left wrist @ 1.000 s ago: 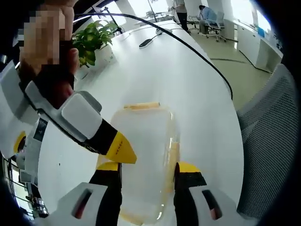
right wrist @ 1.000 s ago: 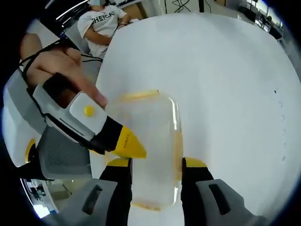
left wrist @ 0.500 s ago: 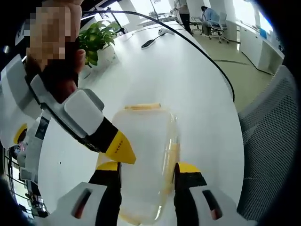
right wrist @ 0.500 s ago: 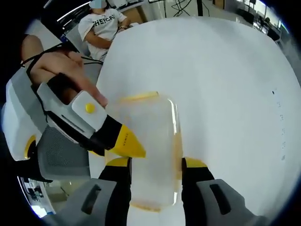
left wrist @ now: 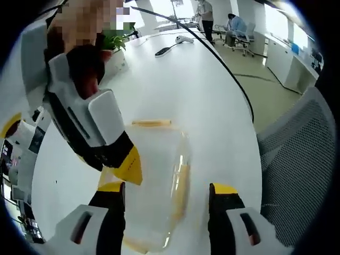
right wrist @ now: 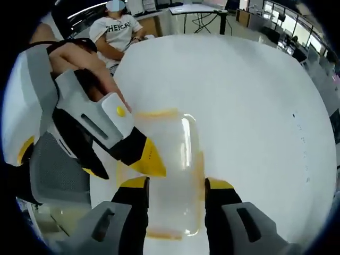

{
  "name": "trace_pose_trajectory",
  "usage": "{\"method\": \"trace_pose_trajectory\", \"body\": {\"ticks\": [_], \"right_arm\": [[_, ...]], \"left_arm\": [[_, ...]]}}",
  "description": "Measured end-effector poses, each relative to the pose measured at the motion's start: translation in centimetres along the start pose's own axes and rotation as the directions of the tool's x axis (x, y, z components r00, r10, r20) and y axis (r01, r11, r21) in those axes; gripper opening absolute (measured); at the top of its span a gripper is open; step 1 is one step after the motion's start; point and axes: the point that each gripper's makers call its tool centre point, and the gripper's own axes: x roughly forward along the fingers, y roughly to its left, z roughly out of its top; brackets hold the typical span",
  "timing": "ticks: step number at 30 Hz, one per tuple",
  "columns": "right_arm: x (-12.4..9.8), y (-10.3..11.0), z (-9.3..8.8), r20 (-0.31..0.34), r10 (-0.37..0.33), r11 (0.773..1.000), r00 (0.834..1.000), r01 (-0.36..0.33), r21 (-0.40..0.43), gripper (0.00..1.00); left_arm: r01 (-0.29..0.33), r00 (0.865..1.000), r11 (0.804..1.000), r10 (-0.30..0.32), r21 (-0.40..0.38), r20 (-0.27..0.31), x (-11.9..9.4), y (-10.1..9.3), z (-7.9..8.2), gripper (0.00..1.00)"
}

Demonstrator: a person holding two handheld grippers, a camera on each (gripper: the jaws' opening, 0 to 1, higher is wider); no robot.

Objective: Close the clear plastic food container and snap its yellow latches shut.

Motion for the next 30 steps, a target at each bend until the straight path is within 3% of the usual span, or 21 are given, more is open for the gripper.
{"method": "trace_pose_trajectory", "body": {"ticks": [3,4,7,8,11,13,17,24,30], "right_arm": [[-0.6,-0.3,0.5,0.076,-0.045,0.999,0.996,0.047,-0.015,0.3],[-0.9,0.2,0.9,0.112,-0.022,0.999,0.994,0.018,0.029,0.29],[-1.8,-0.1,2.1,0.21,-0.062,0.995,0.976,0.044,0.089,0.43],[-1.9,-0.1,2.1,0.216,-0.068,0.994,0.974,0.047,0.1,0.46],[-2.2,-0.1,1.4,0.191,-0.087,0.994,0.978,0.072,0.084,0.5],[-2.2,-0.1,1.0,0.177,-0.105,0.993,0.979,0.094,0.071,0.58],[-2.6,0.9,1.0,0.202,-0.104,0.994,0.974,0.093,0.063,0.64],[-2.2,1.9,-0.7,0.181,-0.118,0.993,0.976,0.111,0.05,0.8],[-2.2,2.5,-1.0,0.185,-0.108,0.994,0.977,0.101,0.046,0.85]], "left_arm": [[0.018,1.0,1.0,-0.018,-0.004,0.008,-0.4,0.0,0.0,0.62],[0.032,0.999,0.999,-0.032,-0.01,0.019,-0.6,0.0,0.1,0.61],[0.044,0.998,0.999,-0.042,-0.03,0.042,-1.2,0.2,0.4,0.69],[0.05,0.998,0.998,-0.048,-0.038,0.045,-1.3,0.2,0.4,0.71],[0.051,0.998,0.998,-0.05,-0.04,0.045,-1.6,0.4,0.2,0.76],[0.051,0.998,0.998,-0.049,-0.039,0.044,-1.8,0.5,0.1,0.79],[0.07,0.996,0.997,-0.068,-0.035,0.058,-2.1,0.3,0.3,0.8],[0.083,0.996,0.996,-0.082,-0.044,0.019,-2.1,0.6,-0.8,0.84],[0.083,0.997,0.995,-0.083,-0.048,-0.006,-2.0,1.3,-1.6,0.89]]}}
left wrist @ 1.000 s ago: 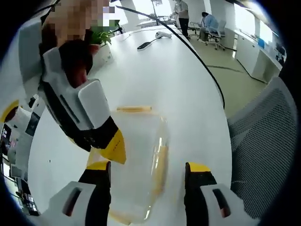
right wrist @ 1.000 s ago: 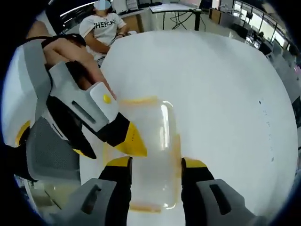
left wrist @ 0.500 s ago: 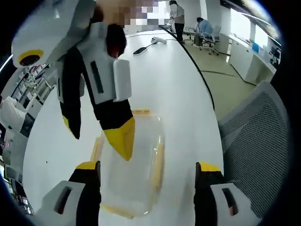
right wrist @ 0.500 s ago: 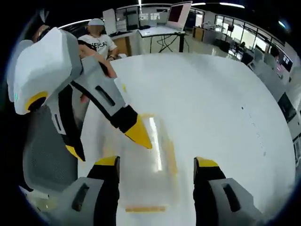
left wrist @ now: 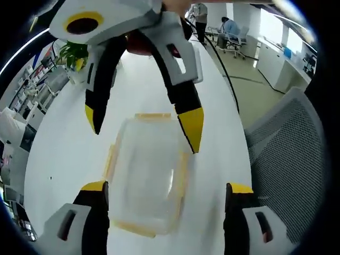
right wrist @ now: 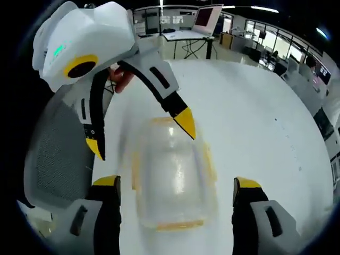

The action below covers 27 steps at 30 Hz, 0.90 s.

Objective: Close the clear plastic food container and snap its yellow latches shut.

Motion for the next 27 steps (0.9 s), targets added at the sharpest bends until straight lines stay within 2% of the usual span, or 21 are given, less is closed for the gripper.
{"method": "trace_pose_trajectory", "body": {"ticks": [6,10,11,16,18,23,27], "right_arm": [[-0.1,0.4,-0.7,-0.046,0.005,1.0,0.999,-0.007,-0.027,0.87],[0.2,0.4,-1.4,-0.083,0.0,0.999,0.997,-0.004,-0.043,0.87],[0.2,0.3,-2.0,-0.117,-0.008,0.997,0.993,-0.001,-0.071,0.86],[0.7,0.2,-3.3,-0.179,-0.005,0.996,0.984,-0.011,-0.091,0.83],[0.9,-0.3,-3.2,-0.179,-0.029,0.996,0.983,0.015,-0.082,0.86],[1.2,0.1,-4.0,-0.22,-0.015,0.995,0.975,-0.007,-0.098,0.79],[1.5,0.2,-4.4,-0.235,-0.019,0.994,0.972,-0.007,-0.109,0.79]], "left_arm": [[0.005,1.0,1.0,-0.005,-0.004,-0.015,0.1,0.4,-0.4,0.9],[0.002,0.999,1.0,-0.001,0.008,-0.049,0.3,0.9,-1.0,0.9],[0.001,0.999,1.0,0.0,0.014,-0.052,0.3,0.9,-1.1,0.9],[0.001,0.996,0.999,0.003,0.046,-0.094,0.8,1.7,-1.9,0.9],[0.003,0.995,0.999,0.002,0.043,-0.104,1.1,2.1,-2.2,0.9],[0.015,0.99,0.999,-0.01,0.037,-0.142,1.8,2.3,-3.2,0.9],[0.017,0.988,0.999,-0.01,0.037,-0.156,2.2,2.5,-3.5,0.9]]}}
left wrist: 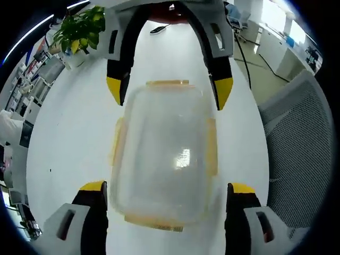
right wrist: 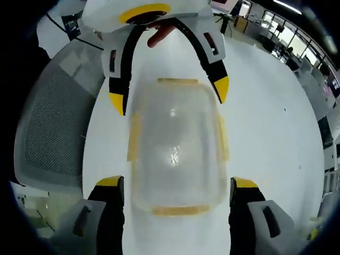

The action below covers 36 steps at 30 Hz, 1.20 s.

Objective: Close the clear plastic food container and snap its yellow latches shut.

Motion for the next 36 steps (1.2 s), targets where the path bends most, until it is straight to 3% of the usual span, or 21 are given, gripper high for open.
{"method": "trace_pose_trajectory", "body": {"ticks": [6,11,25,36], "right_arm": [[0.3,0.0,-0.5,-0.021,-0.008,1.0,1.0,0.008,-0.008,0.77],[0.3,-0.2,-0.7,-0.044,-0.011,1.0,0.999,0.01,-0.03,0.74],[0.4,-0.3,-0.7,-0.029,-0.01,0.999,1.0,0.009,-0.038,0.73],[1.1,-0.4,0.6,-0.037,0.001,0.997,0.999,-0.004,-0.072,0.73]], "left_arm": [[-0.003,1.0,1.0,0.003,0.011,-0.02,0.6,0.0,-0.1,0.89],[-0.028,0.999,0.999,0.029,0.017,-0.03,0.6,0.8,-0.1,0.79],[-0.029,0.999,1.0,0.029,-0.006,-0.04,0.6,0.6,-0.2,0.79],[-0.038,0.999,0.998,0.036,-0.042,-0.038,0.3,0.7,-1.4,0.79]]}}
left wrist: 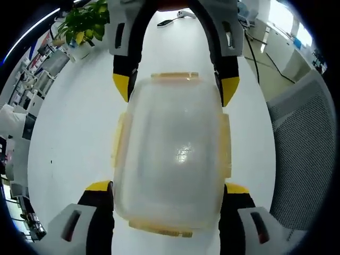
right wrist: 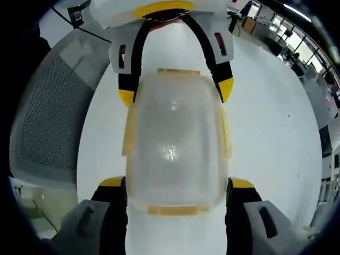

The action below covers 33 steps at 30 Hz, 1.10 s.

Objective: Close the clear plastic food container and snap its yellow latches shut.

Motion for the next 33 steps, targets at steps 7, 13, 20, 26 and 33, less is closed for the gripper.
{"method": "trace_pose_trajectory", "body": {"ticks": [7,13,20,26,33], "right_arm": [[0.6,-0.3,1.2,-0.009,0.015,0.999,1.0,-0.016,-0.036,0.74],[1.1,-0.3,2.7,-0.008,0.019,0.999,1.0,-0.02,-0.051,0.74],[1.9,-0.8,4.5,-0.009,0.019,0.998,1.0,-0.02,-0.052,0.74],[2.6,-1.3,6.1,-0.011,0.014,0.999,1.0,-0.015,-0.043,0.74],[3.3,-1.9,7.7,-0.019,0.004,1.0,1.0,-0.005,-0.02,0.75]], "left_arm": [[-0.008,1.0,0.999,0.008,-0.047,0.013,-0.4,0.1,-1.4,0.8],[-0.012,1.0,0.998,0.013,-0.066,0.014,-0.8,0.3,-2.8,0.81],[-0.011,1.0,0.997,0.013,-0.073,0.016,-1.4,0.9,-4.7,0.81],[-0.014,1.0,0.997,0.015,-0.071,0.02,-1.8,1.6,-6.2,0.81],[-0.006,1.0,0.999,0.007,-0.047,0.02,-2.2,2.6,-7.9,0.81]]}}
